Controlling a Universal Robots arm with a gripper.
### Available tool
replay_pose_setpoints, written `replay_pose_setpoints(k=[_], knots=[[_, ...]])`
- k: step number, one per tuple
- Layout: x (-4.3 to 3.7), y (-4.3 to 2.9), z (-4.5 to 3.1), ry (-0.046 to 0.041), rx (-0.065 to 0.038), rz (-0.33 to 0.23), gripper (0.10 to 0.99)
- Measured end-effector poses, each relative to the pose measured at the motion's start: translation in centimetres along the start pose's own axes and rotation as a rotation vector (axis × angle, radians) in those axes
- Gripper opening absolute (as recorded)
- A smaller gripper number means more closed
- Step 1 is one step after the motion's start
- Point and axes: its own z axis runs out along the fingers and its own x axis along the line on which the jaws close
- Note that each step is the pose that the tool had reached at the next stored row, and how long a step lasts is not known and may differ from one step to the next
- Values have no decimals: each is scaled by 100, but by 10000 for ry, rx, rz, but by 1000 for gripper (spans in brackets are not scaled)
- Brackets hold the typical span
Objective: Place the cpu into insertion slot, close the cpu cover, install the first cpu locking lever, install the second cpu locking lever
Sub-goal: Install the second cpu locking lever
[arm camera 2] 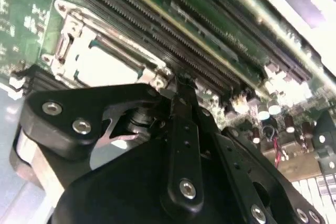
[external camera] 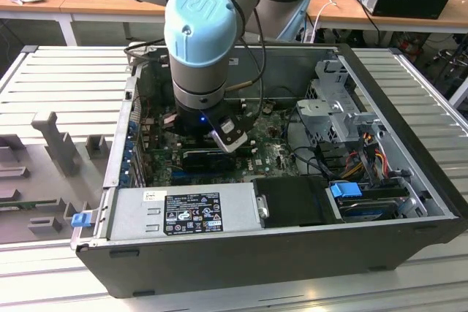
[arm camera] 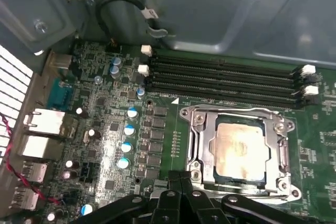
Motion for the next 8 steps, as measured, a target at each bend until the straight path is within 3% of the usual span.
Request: replay_pose_setpoints(k=[5,6,8], knots=[[-5,56,-159,0,1,-1,106],[-7,77,-218,1,2,-1,106],[-8,90,-251,1,2,0,106]])
